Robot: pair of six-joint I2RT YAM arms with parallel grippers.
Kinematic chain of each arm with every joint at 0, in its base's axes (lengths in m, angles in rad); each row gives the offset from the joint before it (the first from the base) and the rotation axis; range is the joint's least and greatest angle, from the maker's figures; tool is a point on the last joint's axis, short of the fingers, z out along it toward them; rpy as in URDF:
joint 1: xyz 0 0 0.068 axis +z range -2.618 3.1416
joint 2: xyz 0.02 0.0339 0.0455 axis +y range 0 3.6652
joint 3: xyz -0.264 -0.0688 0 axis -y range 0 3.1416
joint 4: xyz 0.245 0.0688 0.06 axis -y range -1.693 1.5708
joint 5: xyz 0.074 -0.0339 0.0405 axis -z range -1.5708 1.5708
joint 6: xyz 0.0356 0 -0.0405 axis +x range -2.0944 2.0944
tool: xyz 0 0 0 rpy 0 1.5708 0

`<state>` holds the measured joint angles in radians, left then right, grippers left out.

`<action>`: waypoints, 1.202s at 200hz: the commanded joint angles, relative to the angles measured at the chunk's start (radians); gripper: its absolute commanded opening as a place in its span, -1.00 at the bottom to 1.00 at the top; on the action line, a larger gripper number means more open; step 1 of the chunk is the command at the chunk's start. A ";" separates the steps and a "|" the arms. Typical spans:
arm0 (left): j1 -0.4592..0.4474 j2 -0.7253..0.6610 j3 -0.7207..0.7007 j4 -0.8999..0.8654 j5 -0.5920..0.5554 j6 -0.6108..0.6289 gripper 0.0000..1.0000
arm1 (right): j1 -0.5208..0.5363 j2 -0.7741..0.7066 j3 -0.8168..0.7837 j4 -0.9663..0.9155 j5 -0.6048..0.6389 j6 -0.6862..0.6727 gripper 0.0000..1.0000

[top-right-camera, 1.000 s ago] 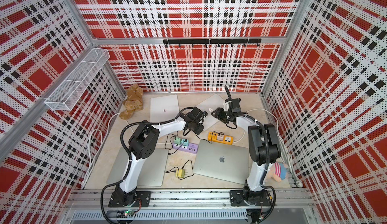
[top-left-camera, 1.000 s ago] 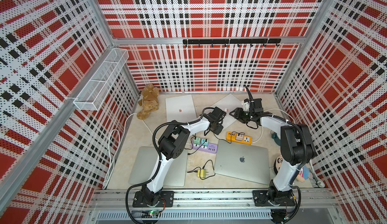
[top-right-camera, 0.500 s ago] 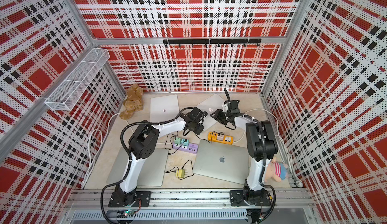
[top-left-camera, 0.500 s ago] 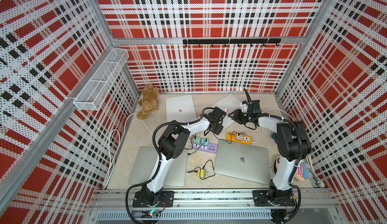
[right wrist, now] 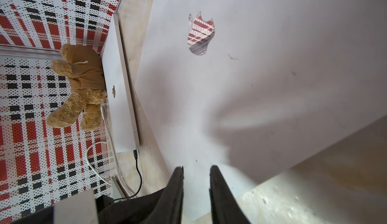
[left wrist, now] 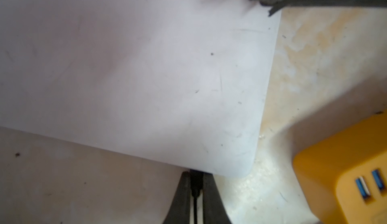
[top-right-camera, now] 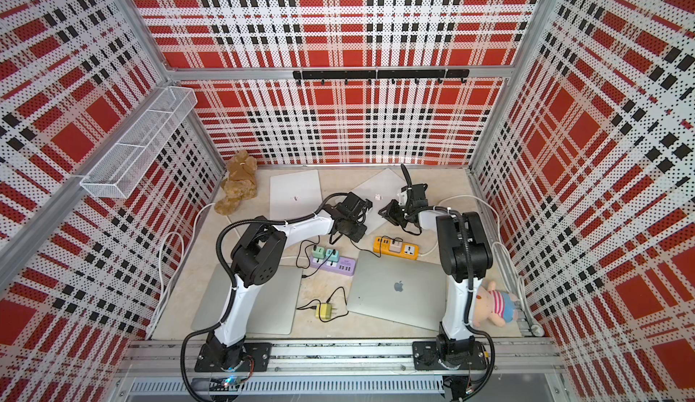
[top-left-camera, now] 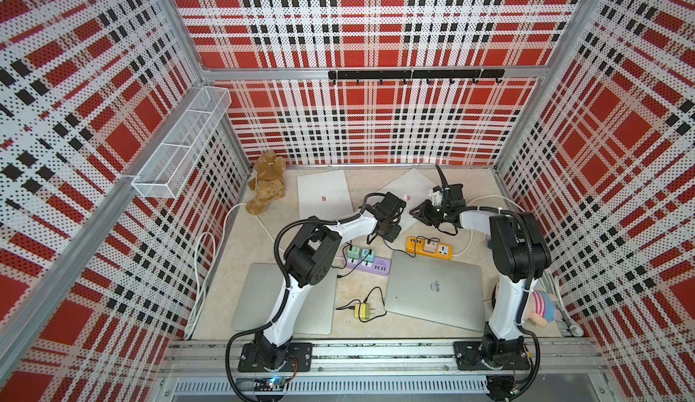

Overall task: Unplug the laptop charger
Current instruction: Remove the charging cable from the laptop.

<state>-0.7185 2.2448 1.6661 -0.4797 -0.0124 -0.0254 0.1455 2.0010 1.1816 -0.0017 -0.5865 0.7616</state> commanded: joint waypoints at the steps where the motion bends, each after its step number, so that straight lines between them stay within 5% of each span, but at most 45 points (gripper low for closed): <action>1: 0.008 -0.002 -0.025 0.006 -0.018 -0.020 -0.89 | -0.001 0.031 -0.012 0.009 0.014 0.006 -0.51; 50: 0.034 -0.005 -0.025 0.005 0.034 -0.098 -0.89 | -0.001 0.040 -0.046 0.046 0.024 0.026 -0.55; 140: 0.011 -0.027 -0.029 -0.017 -0.031 0.013 -0.89 | 0.000 0.038 -0.042 0.002 0.050 0.007 -0.58; 195: 0.037 -0.027 -0.034 -0.017 0.027 -0.117 -0.87 | 0.002 0.031 -0.031 -0.018 0.054 0.001 -0.59; 240: 0.002 -0.036 -0.037 -0.019 -0.027 -0.017 -0.86 | 0.004 0.033 -0.016 -0.034 0.057 -0.009 -0.59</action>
<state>-0.7071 2.2360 1.6527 -0.4690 0.0189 -0.0822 0.1455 2.0243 1.1614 0.0360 -0.5705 0.7696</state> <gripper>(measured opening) 0.116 0.205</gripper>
